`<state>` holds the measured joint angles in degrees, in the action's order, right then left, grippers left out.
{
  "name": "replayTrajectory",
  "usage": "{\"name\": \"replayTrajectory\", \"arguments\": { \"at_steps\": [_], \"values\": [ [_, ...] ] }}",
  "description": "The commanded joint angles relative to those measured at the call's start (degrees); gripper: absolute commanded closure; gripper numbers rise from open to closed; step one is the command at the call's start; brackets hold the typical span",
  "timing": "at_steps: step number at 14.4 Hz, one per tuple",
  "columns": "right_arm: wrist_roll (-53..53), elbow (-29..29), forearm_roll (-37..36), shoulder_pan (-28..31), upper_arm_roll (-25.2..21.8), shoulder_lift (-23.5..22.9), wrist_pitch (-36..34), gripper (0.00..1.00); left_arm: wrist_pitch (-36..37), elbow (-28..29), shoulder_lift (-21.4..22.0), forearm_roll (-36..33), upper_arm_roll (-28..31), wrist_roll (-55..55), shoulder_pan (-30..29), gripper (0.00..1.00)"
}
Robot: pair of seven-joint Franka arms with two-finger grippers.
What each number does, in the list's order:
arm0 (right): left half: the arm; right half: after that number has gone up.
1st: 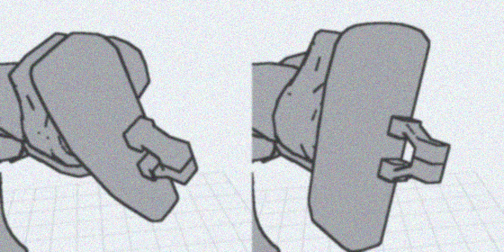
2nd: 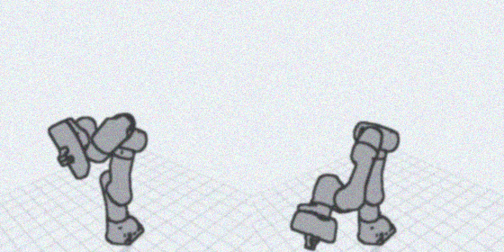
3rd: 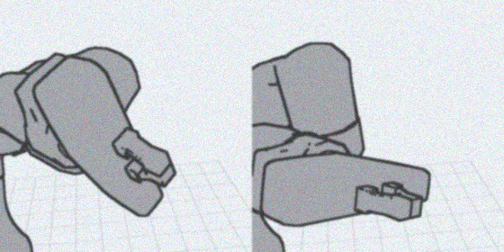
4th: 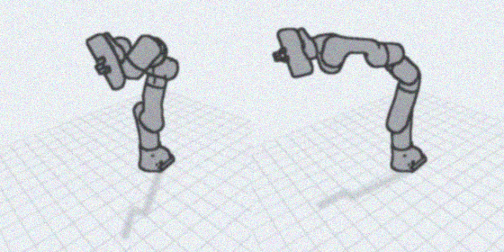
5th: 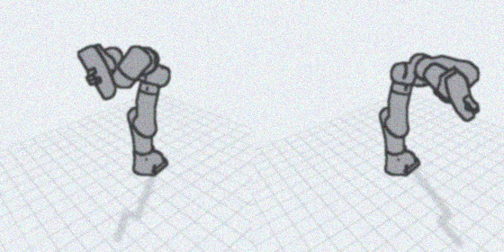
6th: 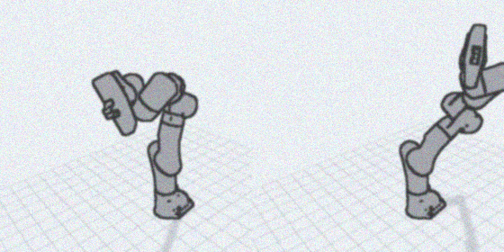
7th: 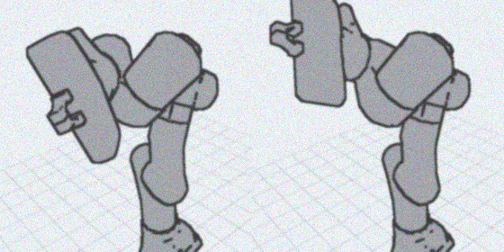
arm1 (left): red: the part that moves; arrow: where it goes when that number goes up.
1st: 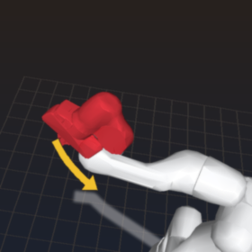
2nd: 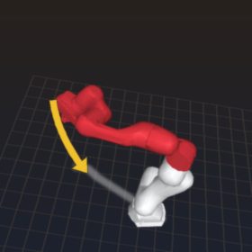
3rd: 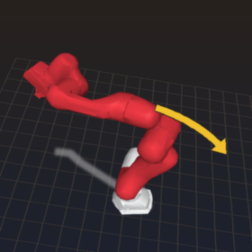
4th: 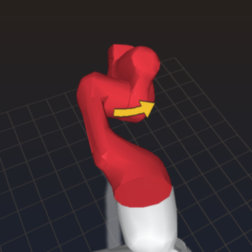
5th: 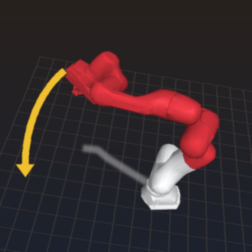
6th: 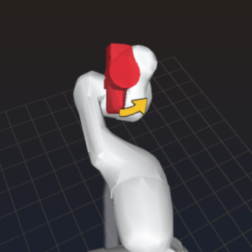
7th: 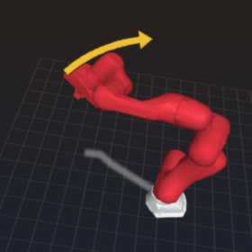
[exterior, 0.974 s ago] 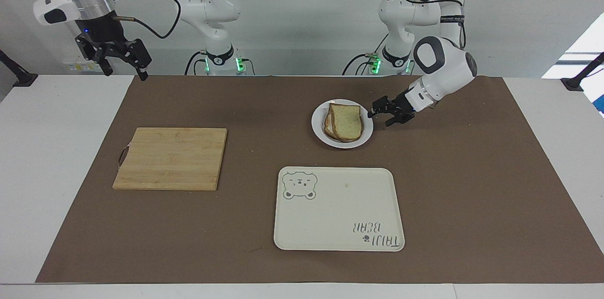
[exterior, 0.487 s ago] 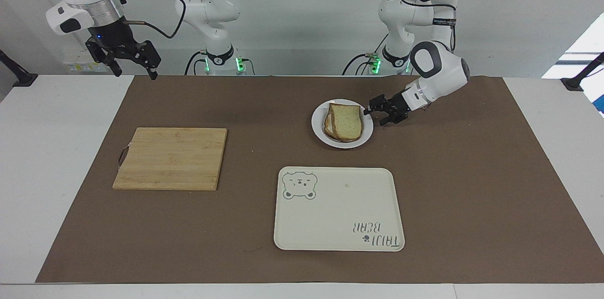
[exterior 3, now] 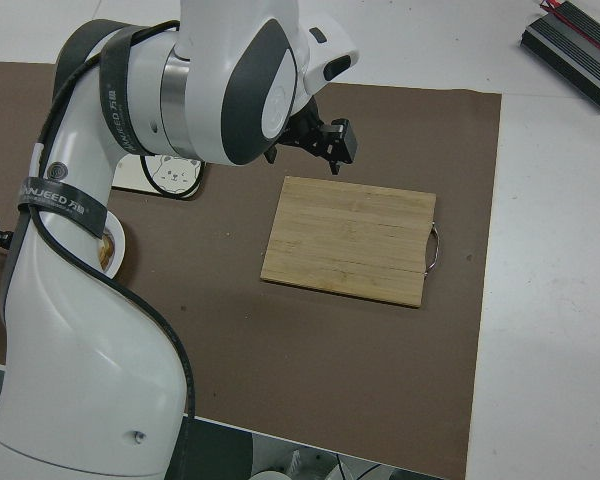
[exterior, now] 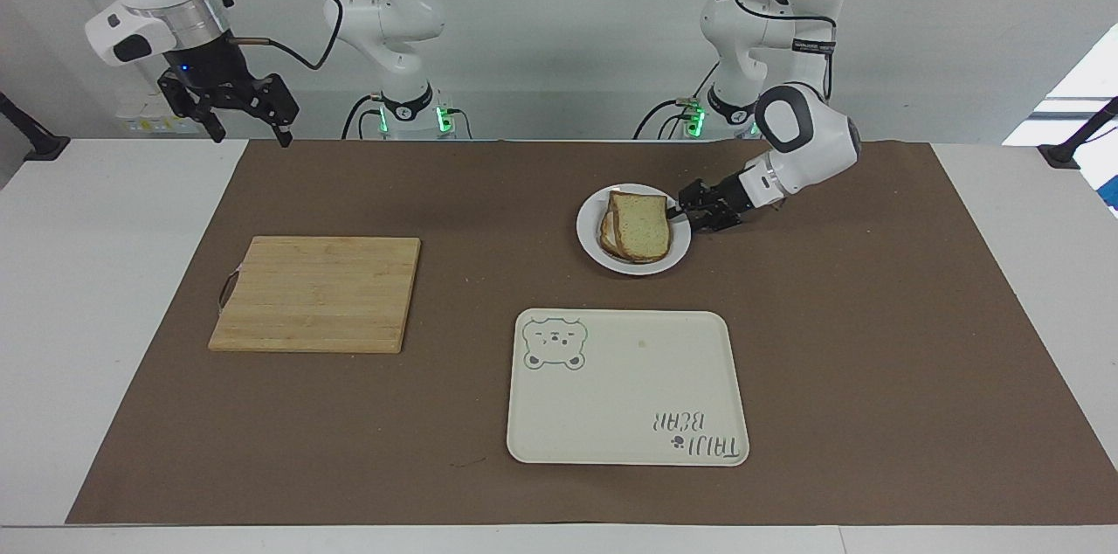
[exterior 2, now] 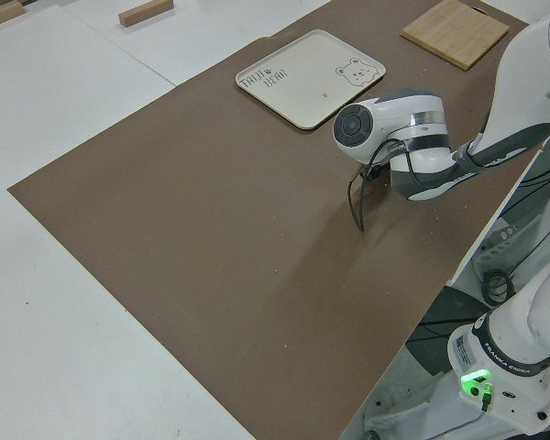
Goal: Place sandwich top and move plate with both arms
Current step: 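Grip the plate rim and slide the plate onto the tray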
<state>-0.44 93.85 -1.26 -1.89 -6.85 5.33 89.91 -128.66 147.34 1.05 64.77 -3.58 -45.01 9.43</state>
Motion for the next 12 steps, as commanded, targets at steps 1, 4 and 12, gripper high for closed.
{"name": "replayTrajectory", "arguments": {
  "at_steps": [1,4,12],
  "values": [
    [1.3,0.0,0.3,0.3,0.3,0.5,-0.8,0.0,-0.5,-0.8,-0.7,1.6,0.8,-1.2,0.9,1.0],
    [1.3,0.0,0.3,0.3,0.3,0.5,-0.8,0.0,2.6,-3.6,-2.1,1.7,0.9,-0.9,-0.5,1.0],
    [1.3,0.0,0.3,0.3,0.3,0.5,-0.8,0.0,12.2,-21.9,-11.4,1.4,0.9,10.2,-5.7,1.0]
  ]
}}
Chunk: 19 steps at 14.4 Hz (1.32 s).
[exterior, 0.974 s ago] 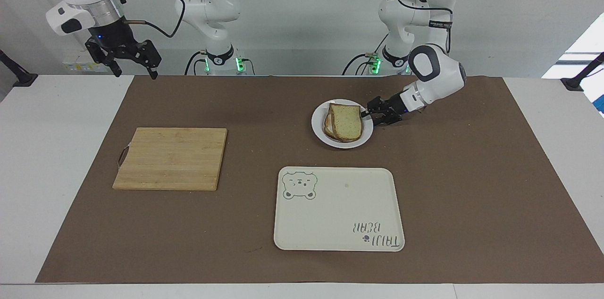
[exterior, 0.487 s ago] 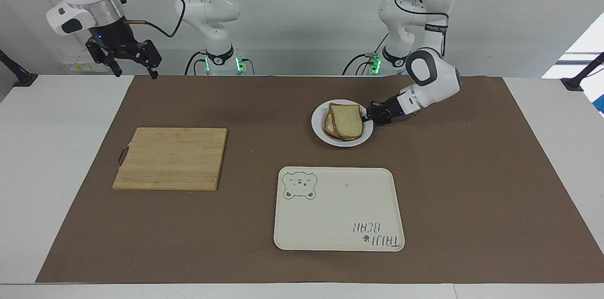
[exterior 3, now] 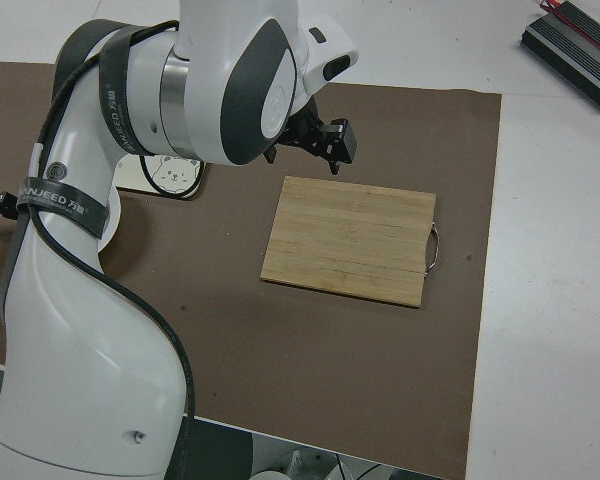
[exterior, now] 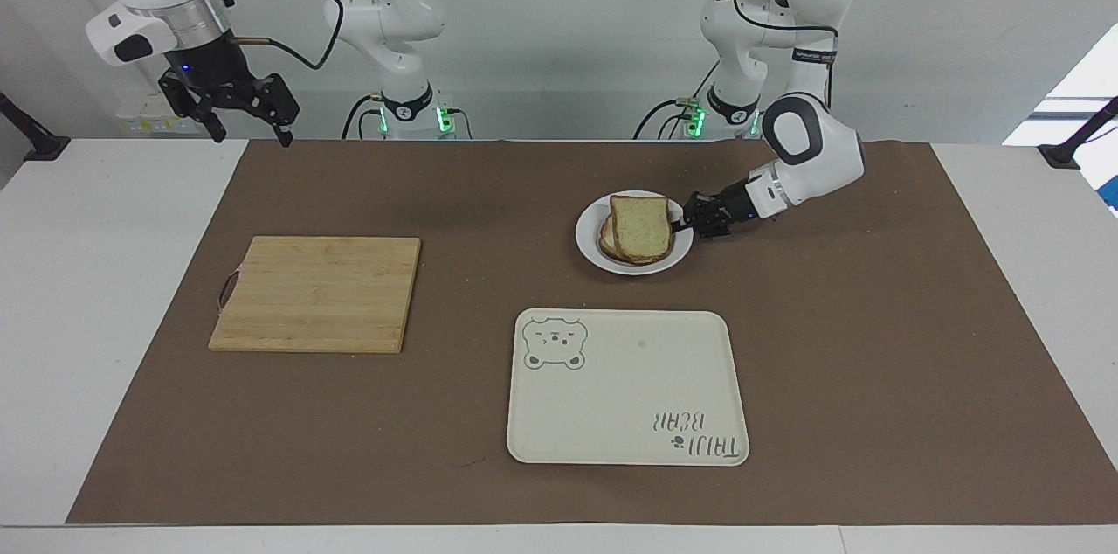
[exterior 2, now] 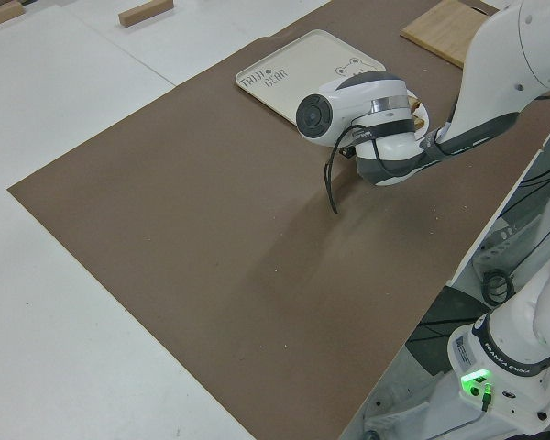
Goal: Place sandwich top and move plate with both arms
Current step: 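Grip the plate rim and slide the plate onto the tray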
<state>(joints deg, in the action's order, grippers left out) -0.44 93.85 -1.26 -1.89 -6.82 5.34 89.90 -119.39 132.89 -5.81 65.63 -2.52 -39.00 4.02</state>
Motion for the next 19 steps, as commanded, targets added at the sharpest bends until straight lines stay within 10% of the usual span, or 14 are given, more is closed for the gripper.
{"name": "replayTrajectory", "arguments": {
  "at_steps": [1,9,18,19],
  "values": [
    [1.3,0.0,0.3,0.3,0.2,0.5,-0.8,0.0,3.0,-11.2,-6.3,0.0,-0.1,6.9,-0.3,1.0],
    [1.3,0.0,0.3,0.3,0.2,0.5,-0.8,0.0,8.4,-40.0,-24.8,-6.7,-0.2,24.4,-0.8,1.0],
    [1.3,0.0,0.3,0.3,0.2,0.5,-0.8,0.0,-2.9,-41.8,-29.3,-9.0,-0.5,25.6,4.7,1.0],
    [1.3,0.0,0.3,0.3,0.2,0.5,-0.8,0.0,-3.0,-41.9,-29.3,-9.3,-0.4,25.6,4.7,0.5]
  ]
}}
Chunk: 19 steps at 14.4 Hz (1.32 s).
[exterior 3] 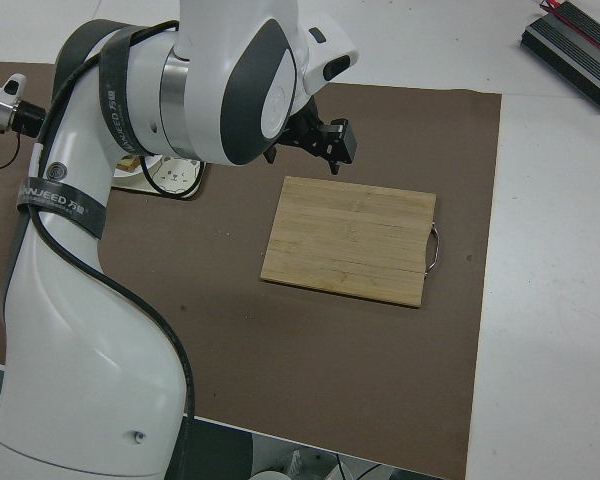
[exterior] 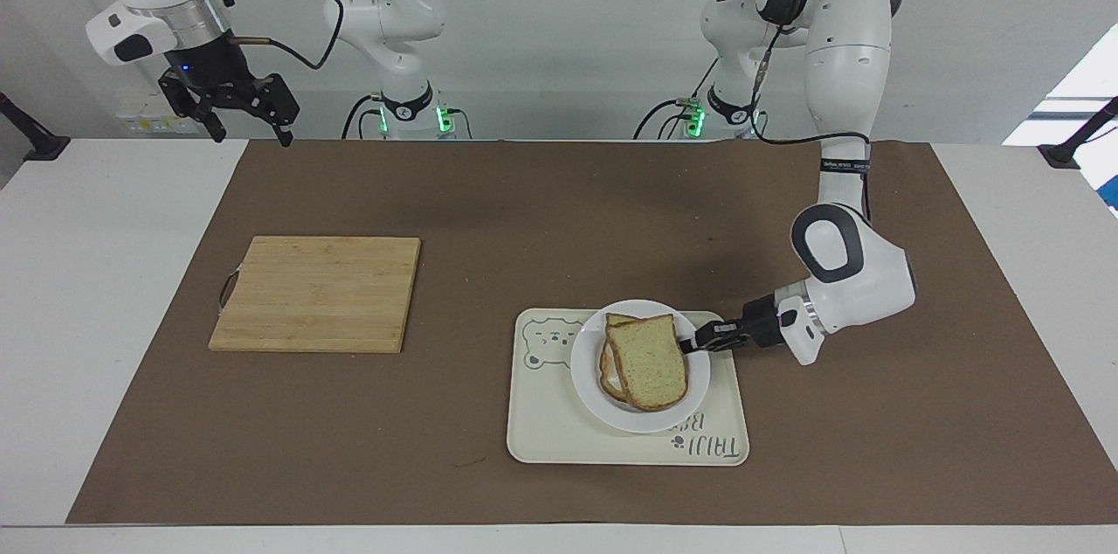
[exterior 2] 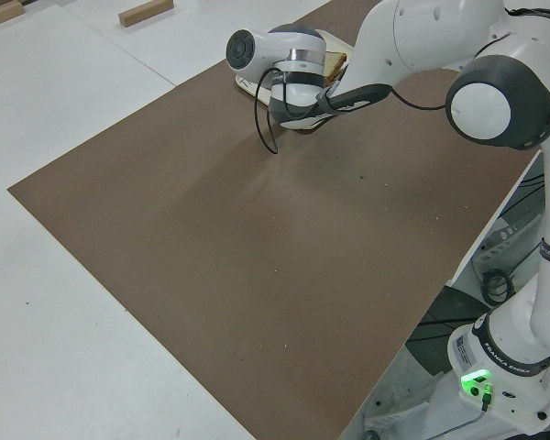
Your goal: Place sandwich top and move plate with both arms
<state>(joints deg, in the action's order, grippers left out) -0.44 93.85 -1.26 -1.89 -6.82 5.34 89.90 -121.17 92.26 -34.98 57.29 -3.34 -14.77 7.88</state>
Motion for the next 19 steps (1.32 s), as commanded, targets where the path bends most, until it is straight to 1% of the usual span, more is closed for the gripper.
{"name": "replayTrajectory", "arguments": {
  "at_steps": [1,3,5,7,8,9,11,12,13,16,18,19],
  "values": [
    [1.3,0.0,0.3,0.3,0.2,0.5,-0.8,0.0,-1.7,-1.3,-0.1,-2.2,0.4,1.4,1.0,0.01],
    [1.3,0.0,0.3,0.3,0.2,0.5,-0.8,0.0,-1.0,-1.5,-0.2,-5.2,0.4,1.6,0.1,0.0],
    [1.3,0.0,0.3,0.3,0.2,0.5,-0.8,0.0,-1.2,-2.0,0.1,-6.9,0.7,1.8,-0.8,0.0],
    [1.3,0.0,0.3,0.3,0.2,0.5,-0.8,0.0,-1.1,-2.9,1.7,-10.2,2.1,3.7,-0.8,0.0],
    [1.3,0.0,0.3,0.3,0.2,0.5,-0.8,0.0,-1.2,-2.8,3.1,-12.4,2.8,6.3,-0.4,0.0],
    [1.3,0.0,0.3,0.3,0.2,0.5,-0.8,0.0,-1.4,-2.8,4.6,-15.9,3.2,10.3,-0.4,0.0],
    [1.3,0.0,0.3,0.3,0.2,0.5,-0.8,0.0,-1.3,-2.9,8.1,-27.1,3.2,20.0,-0.4,0.0],
    [1.3,0.0,0.3,0.3,0.2,0.5,-0.8,0.0,-1.1,-2.9,9.4,-32.4,3.2,22.6,-0.5,0.0],
    [1.3,0.0,0.3,0.3,0.2,0.5,-0.8,0.0,-0.7,-2.7,10.7,-36.3,3.3,24.2,-0.5,0.0],
    [1.3,0.0,0.3,0.3,0.2,0.5,-0.8,0.0,4.3,-2.9,14.1,-47.3,4.0,24.5,-0.7,0.0],
    [1.3,0.0,0.3,0.3,0.2,0.5,-0.8,0.0,8.6,-3.0,17.7,-51.4,4.8,24.1,-0.7,0.0],
    [1.3,0.0,0.3,0.3,0.2,0.5,-0.8,0.0,11.3,-3.0,20.2,-52.4,5.4,23.4,-0.7,0.0]
  ]
}}
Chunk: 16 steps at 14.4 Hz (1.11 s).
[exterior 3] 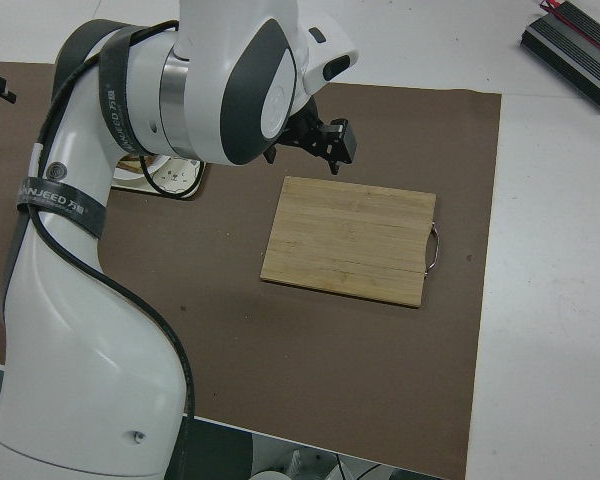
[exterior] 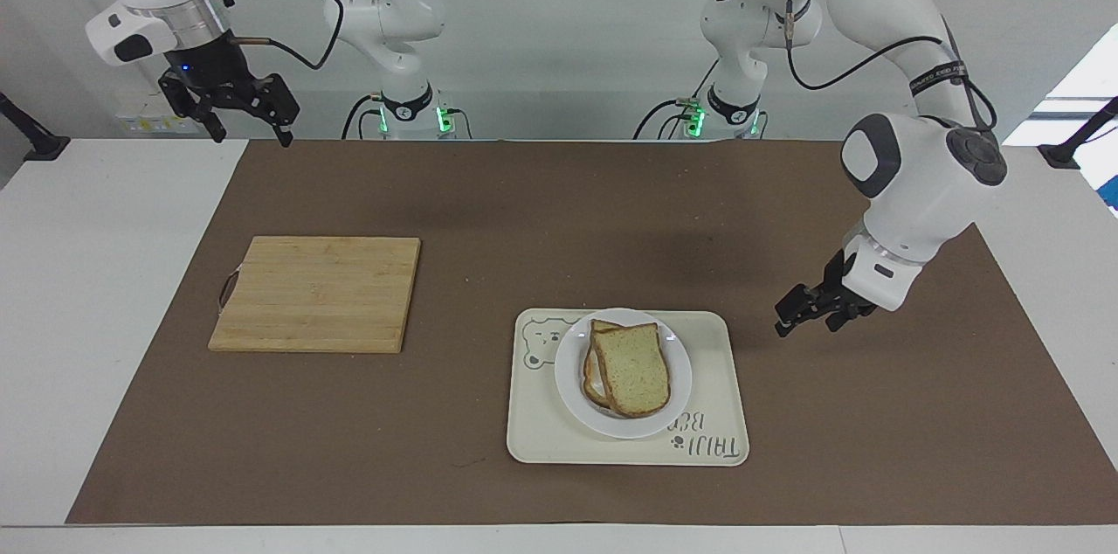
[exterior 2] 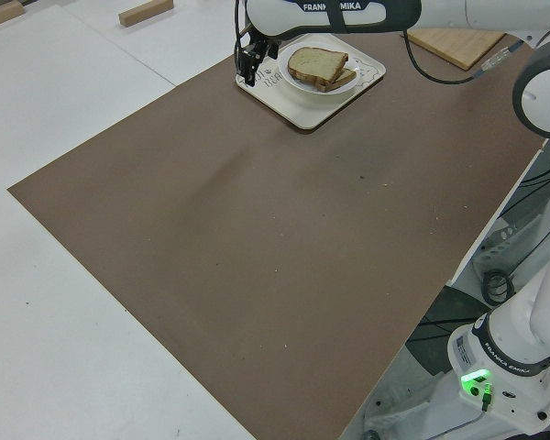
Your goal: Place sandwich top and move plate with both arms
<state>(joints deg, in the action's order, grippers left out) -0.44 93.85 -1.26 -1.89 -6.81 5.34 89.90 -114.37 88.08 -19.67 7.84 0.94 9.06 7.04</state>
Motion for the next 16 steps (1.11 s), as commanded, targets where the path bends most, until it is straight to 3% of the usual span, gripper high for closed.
{"name": "replayTrajectory", "arguments": {
  "at_steps": [1,5,8,16],
  "values": [
    [1.3,0.0,0.3,0.3,0.2,0.5,-0.8,0.0,7.6,1.2,7.3,-3.4,1.3,-2.3,-0.2,0.0],
    [1.3,0.0,0.3,0.3,0.2,0.5,-0.8,0.0,19.0,0.9,12.6,-4.2,1.4,-8.3,-2.3,0.0],
    [1.3,0.0,0.3,0.3,0.2,0.5,-0.8,0.0,27.9,-5.1,12.7,-5.9,1.3,-8.3,-2.0,0.0],
    [1.3,0.0,0.3,0.3,0.2,0.5,-0.8,0.0,28.7,-4.1,15.0,-6.6,1.2,-8.4,-2.2,0.0]
  ]
}}
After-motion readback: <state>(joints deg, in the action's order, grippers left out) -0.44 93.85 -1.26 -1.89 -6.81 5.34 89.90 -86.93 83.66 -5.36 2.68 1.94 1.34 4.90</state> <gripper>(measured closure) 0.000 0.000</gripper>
